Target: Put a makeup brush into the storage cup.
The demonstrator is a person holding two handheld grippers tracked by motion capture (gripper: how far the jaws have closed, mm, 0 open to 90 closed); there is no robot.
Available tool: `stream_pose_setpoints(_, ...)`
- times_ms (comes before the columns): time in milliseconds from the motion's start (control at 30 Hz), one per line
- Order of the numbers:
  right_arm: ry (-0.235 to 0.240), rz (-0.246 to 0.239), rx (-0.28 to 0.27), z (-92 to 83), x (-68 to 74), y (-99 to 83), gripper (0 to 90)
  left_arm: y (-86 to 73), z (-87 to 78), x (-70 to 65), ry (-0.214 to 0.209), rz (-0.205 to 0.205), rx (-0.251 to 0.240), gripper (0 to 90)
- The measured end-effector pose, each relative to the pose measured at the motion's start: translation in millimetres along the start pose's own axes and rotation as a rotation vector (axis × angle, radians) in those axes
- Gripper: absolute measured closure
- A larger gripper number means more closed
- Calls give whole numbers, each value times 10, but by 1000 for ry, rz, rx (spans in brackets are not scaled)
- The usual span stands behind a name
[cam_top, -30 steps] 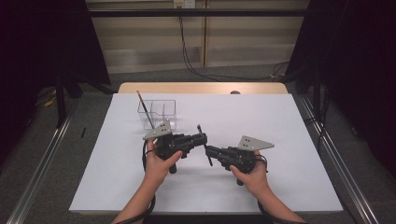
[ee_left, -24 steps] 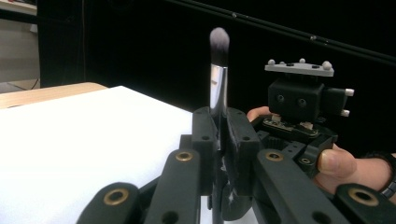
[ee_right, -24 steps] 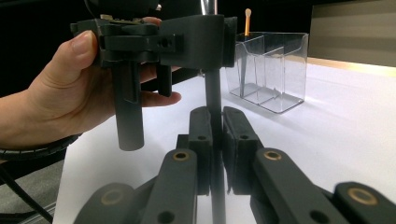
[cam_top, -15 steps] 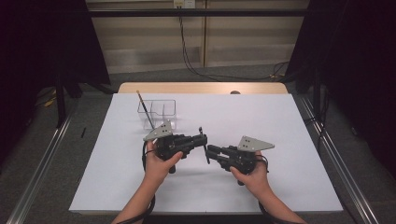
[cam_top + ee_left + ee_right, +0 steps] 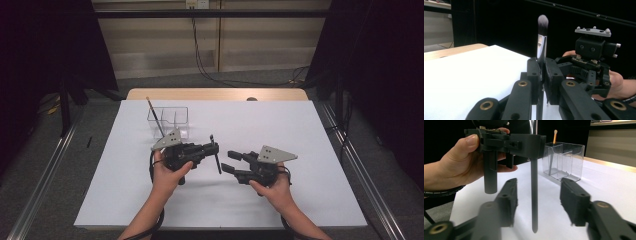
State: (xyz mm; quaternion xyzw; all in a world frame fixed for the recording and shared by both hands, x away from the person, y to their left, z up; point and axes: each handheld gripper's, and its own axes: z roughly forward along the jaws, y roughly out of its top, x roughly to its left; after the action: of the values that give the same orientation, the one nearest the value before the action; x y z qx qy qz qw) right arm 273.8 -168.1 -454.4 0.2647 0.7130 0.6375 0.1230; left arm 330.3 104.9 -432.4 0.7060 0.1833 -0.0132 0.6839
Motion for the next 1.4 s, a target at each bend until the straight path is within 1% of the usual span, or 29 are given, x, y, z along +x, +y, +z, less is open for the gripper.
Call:
stream_pose_setpoints(67,9,15,10,-13,-25,2,406,6,-12,2,4,-1,-7,837)
stream_pose_setpoints(100,11,19,8,-20,-37,0,398,12,-20,4,7,5,-6,837)
stream_pose_setpoints(167,15,21,11,-40,-58,-3,371,21,-30,2,11,10,-6,837)
stream_pose_setpoints(333,8,17,13,-75,-82,10,264,22,-54,12,18,12,-8,837)
stream_pose_setpoints(633,1,-2,36,-118,-107,17,159,28,-91,12,28,18,0,837)
stream_pose_setpoints(933,-14,-11,52,-183,-147,15,95,29,-124,16,40,23,5,837)
stream_pose_setpoints(1133,-26,-21,59,-237,-174,7,78,25,-127,20,47,33,14,837)
stream_pose_setpoints(1400,-33,-28,67,-293,-194,12,53,26,-146,17,57,36,18,837)
